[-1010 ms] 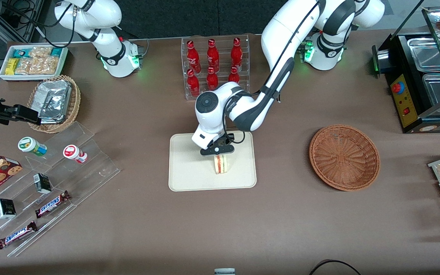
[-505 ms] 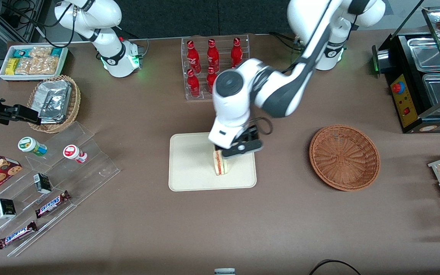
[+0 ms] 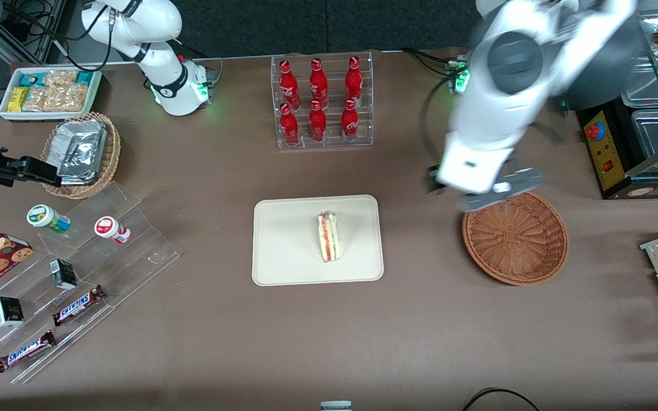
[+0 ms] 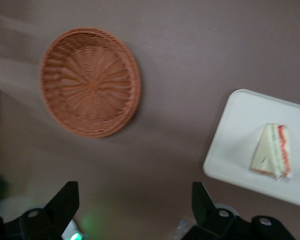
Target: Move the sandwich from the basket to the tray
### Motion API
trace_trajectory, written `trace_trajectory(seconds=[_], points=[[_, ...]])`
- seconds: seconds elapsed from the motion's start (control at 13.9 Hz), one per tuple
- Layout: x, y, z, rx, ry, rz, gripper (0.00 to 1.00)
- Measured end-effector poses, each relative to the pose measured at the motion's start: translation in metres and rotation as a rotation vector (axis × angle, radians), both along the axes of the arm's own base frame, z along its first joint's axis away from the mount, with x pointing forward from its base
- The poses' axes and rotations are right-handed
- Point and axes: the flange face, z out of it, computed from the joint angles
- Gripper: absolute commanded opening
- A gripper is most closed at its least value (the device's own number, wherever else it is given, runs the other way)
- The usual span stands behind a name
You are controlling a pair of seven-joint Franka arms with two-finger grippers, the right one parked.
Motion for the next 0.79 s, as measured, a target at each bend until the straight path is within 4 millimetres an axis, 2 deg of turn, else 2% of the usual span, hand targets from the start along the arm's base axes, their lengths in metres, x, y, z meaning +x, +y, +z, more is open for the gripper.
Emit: trace_trajectory(seconds=[0.22, 0.36, 0.58, 0.79], points=[[-0.018, 0.104, 0.044, -0.066, 0.031, -0.084, 1.00], [-0.040, 0.151, 0.053, -0.109, 0.041, -0.154, 1.00], [-0.069, 0.198, 0.047, -0.144, 0.062, -0.240, 1.00], [-0.080, 0.230, 0.034, -0.170, 0.054, -0.266, 1.00]])
